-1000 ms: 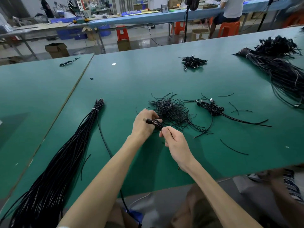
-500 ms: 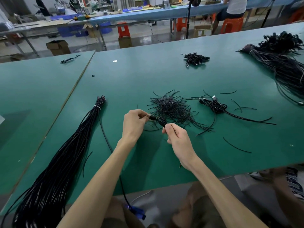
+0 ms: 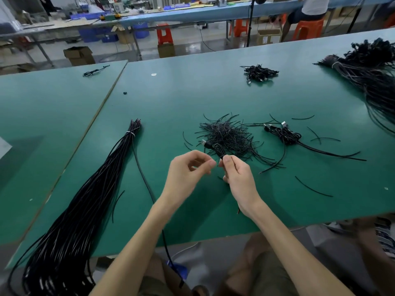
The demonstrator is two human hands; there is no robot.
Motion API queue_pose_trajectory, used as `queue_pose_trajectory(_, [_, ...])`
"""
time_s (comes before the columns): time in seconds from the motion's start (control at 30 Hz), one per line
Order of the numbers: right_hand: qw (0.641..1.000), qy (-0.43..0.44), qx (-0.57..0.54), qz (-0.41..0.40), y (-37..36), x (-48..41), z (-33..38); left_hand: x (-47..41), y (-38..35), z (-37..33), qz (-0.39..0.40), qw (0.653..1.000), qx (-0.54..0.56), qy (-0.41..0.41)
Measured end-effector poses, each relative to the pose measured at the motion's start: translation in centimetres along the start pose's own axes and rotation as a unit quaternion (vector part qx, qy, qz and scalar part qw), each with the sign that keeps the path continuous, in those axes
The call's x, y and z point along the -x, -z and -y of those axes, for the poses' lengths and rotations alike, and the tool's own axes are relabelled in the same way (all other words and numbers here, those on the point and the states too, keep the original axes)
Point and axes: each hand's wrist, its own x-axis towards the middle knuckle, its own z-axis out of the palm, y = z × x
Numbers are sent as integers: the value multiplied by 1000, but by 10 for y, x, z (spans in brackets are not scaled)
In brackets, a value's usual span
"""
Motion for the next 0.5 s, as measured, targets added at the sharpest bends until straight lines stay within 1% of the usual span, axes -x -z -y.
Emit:
queue_pose_trajectory(0.07, [1000,10,11,6,0,1,1,1,-9,2,-17,1000,-22,13])
queue_pose_trajectory(0.17, [999,31,31,22,-1,3,3,2,-15,5,-27,999,12,41])
queue_pose_trajectory(0.23, [998,40,38,28,-3,3,4,1,-15,6,-38,998,40,42])
queue_pose_trajectory(0.33, [998,43,42,35,-2,3,4,2,-16,4,-42,997,58,25])
queue_pose_trajectory(0.5, [996,46,53,48,-2,4,6,4,-18,3,-12,1000,12,-25])
